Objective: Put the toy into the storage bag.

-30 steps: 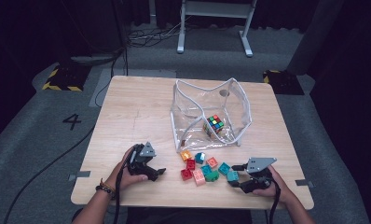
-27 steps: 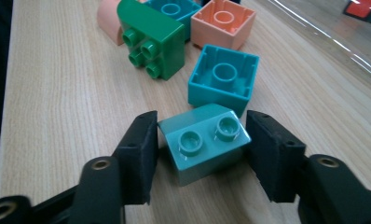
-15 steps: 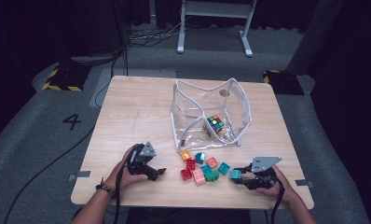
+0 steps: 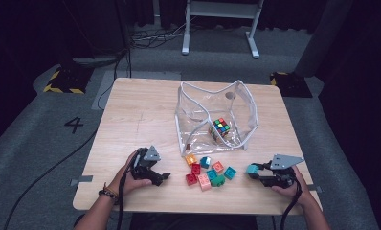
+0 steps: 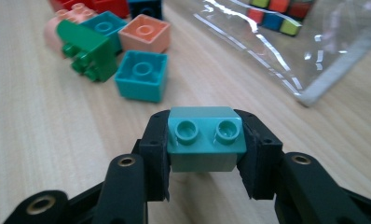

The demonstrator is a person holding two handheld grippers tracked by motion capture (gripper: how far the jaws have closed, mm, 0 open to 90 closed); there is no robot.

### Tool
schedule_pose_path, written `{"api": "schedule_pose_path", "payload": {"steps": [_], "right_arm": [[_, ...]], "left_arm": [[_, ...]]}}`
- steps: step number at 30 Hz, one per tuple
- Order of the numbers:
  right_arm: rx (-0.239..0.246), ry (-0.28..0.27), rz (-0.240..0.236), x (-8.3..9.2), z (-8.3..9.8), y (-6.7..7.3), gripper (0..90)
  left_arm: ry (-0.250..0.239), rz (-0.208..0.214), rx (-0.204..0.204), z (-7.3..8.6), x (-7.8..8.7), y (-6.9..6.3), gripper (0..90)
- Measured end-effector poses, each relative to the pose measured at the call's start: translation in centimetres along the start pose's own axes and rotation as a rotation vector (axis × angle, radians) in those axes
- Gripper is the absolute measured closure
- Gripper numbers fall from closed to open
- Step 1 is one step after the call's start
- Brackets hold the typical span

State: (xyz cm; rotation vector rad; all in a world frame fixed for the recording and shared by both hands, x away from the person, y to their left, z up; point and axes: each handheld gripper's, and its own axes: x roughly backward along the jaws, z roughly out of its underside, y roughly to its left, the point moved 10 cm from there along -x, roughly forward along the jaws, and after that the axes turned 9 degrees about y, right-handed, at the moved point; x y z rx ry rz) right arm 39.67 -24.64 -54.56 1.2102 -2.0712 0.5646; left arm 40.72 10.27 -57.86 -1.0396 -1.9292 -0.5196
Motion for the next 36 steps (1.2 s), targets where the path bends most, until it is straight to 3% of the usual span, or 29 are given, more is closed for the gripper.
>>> {"api": "schedule_pose_path", "payload": {"steps": [5,9,14,26,29,33,36], "right_arm": [[-0.046,-0.059,0.072,0.9,-0.7,-1.3,59.4],[-0.107,-0.080,0.088,1.2,-0.6,-2.2,59.4],[-0.142,-0.086,0.110,1.6,-0.5,-3.0,59.4],[-0.195,-0.116,0.153,2.8,-1.3,-5.1,59.4],[-0.213,-0.123,0.181,3.1,-1.9,-5.9,59.4],[-0.203,-0.120,0.195,3.3,-2.3,-6.4,59.4],[-0.203,-0.092,0.253,3.6,-2.6,-7.5,59.4]], "left_arm": [[0.000,0.000,-0.001,0.0,0.0,0.0,8.1],[0.002,-0.001,-0.002,0.0,0.0,0.0,8.1],[0.002,0.000,-0.002,0.0,0.0,0.0,8.1],[0.002,-0.001,-0.002,0.0,0.0,0.0,8.1],[0.000,-0.001,0.000,0.0,0.0,0.0,8.1],[0.002,0.002,-0.001,0.0,0.0,0.0,8.1],[0.003,0.002,-0.002,-0.1,0.0,0.0,7.8]]}}
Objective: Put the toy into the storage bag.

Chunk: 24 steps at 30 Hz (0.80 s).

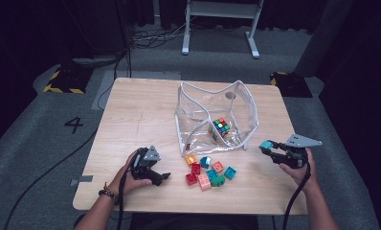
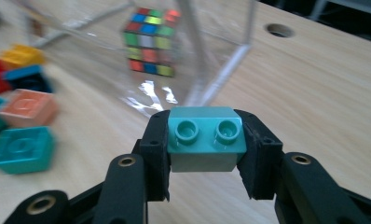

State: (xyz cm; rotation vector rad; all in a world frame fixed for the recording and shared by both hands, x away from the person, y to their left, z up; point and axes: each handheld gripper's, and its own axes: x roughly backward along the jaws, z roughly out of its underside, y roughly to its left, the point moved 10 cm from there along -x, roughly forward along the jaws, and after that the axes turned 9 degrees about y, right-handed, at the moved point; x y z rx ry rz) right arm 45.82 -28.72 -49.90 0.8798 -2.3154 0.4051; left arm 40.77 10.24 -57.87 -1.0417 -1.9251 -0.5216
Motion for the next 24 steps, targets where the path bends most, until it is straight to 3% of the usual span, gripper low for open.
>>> {"api": "schedule_pose_path", "payload": {"steps": [1,3,4,6,7,11,14,16,24], "right_arm": [[-0.011,0.004,0.019,0.0,-0.1,-0.4,59.4],[-0.033,-0.009,0.008,0.2,-0.4,-0.6,59.4],[-0.021,0.003,0.051,1.0,-0.7,-1.2,59.4],[-0.065,-0.045,0.008,1.8,-1.0,-1.8,59.4],[-0.090,-0.047,0.021,2.0,-1.0,-2.4,59.4],[-0.077,-0.019,0.075,2.2,-1.4,-3.7,59.4],[-0.078,-0.019,0.056,2.0,-2.0,-4.0,59.4],[-0.076,-0.011,0.069,1.9,-2.2,-4.3,59.4],[-0.071,-0.048,0.075,2.4,-5.3,-5.3,59.4]], "left_arm": [[0.001,-0.005,0.002,0.0,0.0,0.0,7.6],[0.001,-0.009,-0.008,-0.1,-0.1,0.1,7.0],[0.003,-0.001,-0.008,-0.3,-0.2,0.1,6.8],[0.007,-0.003,-0.004,-0.2,-0.1,0.1,6.9],[0.000,-0.013,-0.003,-0.1,-0.1,0.1,7.5],[0.001,-0.009,-0.011,-0.1,0.0,0.1,7.5],[0.000,-0.008,-0.005,-0.1,0.0,0.1,7.6],[0.001,-0.008,-0.004,-0.1,-0.1,0.1,7.6],[0.001,-0.012,-0.010,-0.1,0.0,0.2,7.5]]}}
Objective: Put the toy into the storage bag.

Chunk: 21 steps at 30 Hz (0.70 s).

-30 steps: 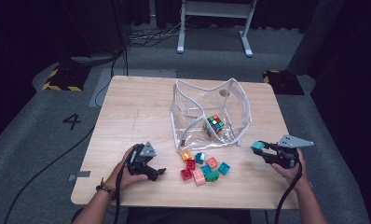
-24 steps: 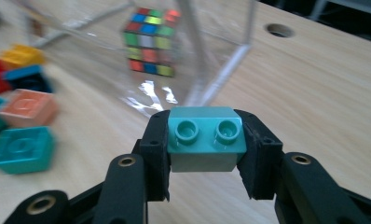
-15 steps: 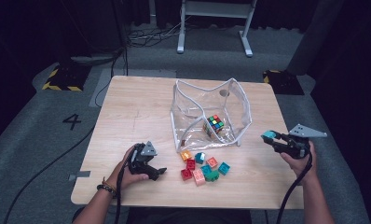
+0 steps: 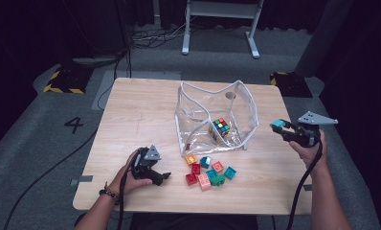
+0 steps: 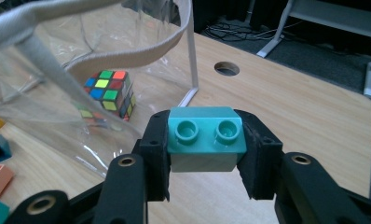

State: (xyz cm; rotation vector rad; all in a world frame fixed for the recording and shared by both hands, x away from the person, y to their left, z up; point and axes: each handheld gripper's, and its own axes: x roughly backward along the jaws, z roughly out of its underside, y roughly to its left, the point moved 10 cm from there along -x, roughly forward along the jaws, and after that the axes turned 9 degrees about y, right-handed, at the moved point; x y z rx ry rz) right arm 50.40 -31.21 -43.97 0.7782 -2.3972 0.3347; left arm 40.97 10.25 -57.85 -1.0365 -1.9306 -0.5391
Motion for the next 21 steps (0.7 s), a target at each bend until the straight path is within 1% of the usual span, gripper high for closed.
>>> {"api": "schedule_pose_path", "payload": {"steps": [1,2,3,6,7,8,9,10,11,13,15,17,18,19,20,21], "right_arm": [[0.005,-0.004,0.011,0.0,-0.8,-0.2,59.4],[0.006,-0.008,0.015,0.1,-1.2,-0.4,59.4],[0.002,-0.013,0.008,0.3,-1.6,-0.5,59.4],[0.008,-0.029,0.011,0.6,-2.5,-0.7,59.4],[0.005,-0.036,0.011,0.8,-2.9,-0.7,59.4],[0.019,-0.046,0.012,1.1,-3.8,-0.8,59.4],[0.019,-0.046,0.012,1.1,-3.8,-0.8,59.4],[0.018,-0.052,0.016,1.3,-4.8,-1.0,59.4],[0.018,-0.061,0.008,1.4,-5.3,-1.0,59.4],[0.018,-0.064,0.006,1.5,-5.6,-1.0,59.4],[0.035,-0.069,0.017,1.6,-6.8,-0.8,59.4],[0.050,-0.078,0.011,1.6,-7.8,-0.4,59.4],[0.050,-0.082,0.011,1.6,-8.3,-0.3,59.4],[0.050,-0.082,0.011,1.6,-8.3,-0.3,59.4],[0.062,-0.092,-0.004,1.6,-9.3,0.3,59.4],[0.062,-0.092,-0.004,1.6,-9.3,0.3,59.4]], "left_arm": [[0.000,0.001,0.000,0.0,0.0,0.0,7.5],[0.000,0.001,0.000,0.0,0.0,0.0,7.5],[0.000,0.001,0.000,0.0,0.0,0.0,7.5],[-0.001,0.004,0.004,0.0,0.0,-0.1,7.5],[-0.001,0.004,0.004,0.0,0.0,-0.1,7.5],[-0.001,0.004,0.004,0.0,0.0,-0.1,7.5],[-0.001,0.004,0.004,0.0,0.0,-0.1,7.5],[-0.001,0.005,0.004,0.0,0.0,-0.1,7.5],[-0.001,0.005,0.004,0.0,0.0,-0.1,7.5],[-0.001,0.005,0.004,0.0,0.0,-0.1,7.5],[-0.001,0.005,0.004,0.0,0.0,-0.1,7.5],[-0.001,0.004,0.004,0.0,0.0,-0.1,7.5],[-0.001,0.005,0.004,0.0,0.0,-0.1,7.5],[-0.001,0.005,0.004,0.0,0.0,-0.1,7.5],[-0.001,0.004,0.004,0.0,0.0,-0.1,7.5],[-0.001,0.005,0.004,0.0,0.0,-0.1,7.5]]}}
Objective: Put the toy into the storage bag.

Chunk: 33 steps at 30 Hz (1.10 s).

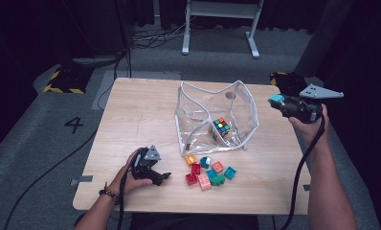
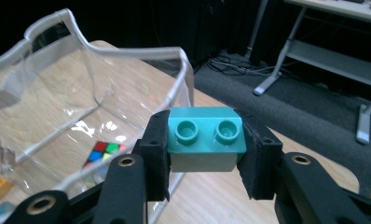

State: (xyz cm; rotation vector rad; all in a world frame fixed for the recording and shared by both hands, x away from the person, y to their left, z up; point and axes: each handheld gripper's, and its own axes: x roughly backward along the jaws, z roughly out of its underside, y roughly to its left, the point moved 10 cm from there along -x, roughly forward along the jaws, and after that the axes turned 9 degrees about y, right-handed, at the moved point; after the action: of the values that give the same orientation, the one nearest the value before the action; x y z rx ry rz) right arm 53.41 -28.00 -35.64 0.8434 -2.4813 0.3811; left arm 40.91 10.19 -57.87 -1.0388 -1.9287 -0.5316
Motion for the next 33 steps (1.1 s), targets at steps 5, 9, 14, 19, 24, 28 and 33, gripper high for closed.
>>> {"api": "schedule_pose_path", "payload": {"steps": [5,9,14,19,24,28,33], "right_arm": [[0.028,-0.014,-0.024,-0.7,-2.1,1.2,59.4],[0.055,-0.007,-0.048,-1.4,-3.2,2.0,59.4],[0.076,0.001,-0.074,-2.2,-4.0,3.0,59.4],[0.095,-0.008,-0.119,-2.9,-4.8,4.0,59.4],[0.121,0.033,-0.163,-4.4,-5.2,5.4,59.4],[0.149,0.074,-0.184,-5.7,-5.1,6.2,59.4],[0.173,0.115,-0.207,-7.1,-4.9,6.8,59.4]], "left_arm": [[0.000,-0.001,0.000,0.0,0.0,0.0,7.5],[0.000,-0.001,0.001,0.0,0.0,0.0,7.5],[0.000,0.000,0.000,0.0,0.0,0.0,7.5],[0.000,-0.001,0.000,0.0,0.0,0.0,7.5],[0.000,-0.001,0.000,0.0,0.0,0.0,7.5],[0.000,0.000,0.001,0.0,0.0,0.0,7.5],[0.000,0.000,0.000,0.0,0.0,0.0,7.5]]}}
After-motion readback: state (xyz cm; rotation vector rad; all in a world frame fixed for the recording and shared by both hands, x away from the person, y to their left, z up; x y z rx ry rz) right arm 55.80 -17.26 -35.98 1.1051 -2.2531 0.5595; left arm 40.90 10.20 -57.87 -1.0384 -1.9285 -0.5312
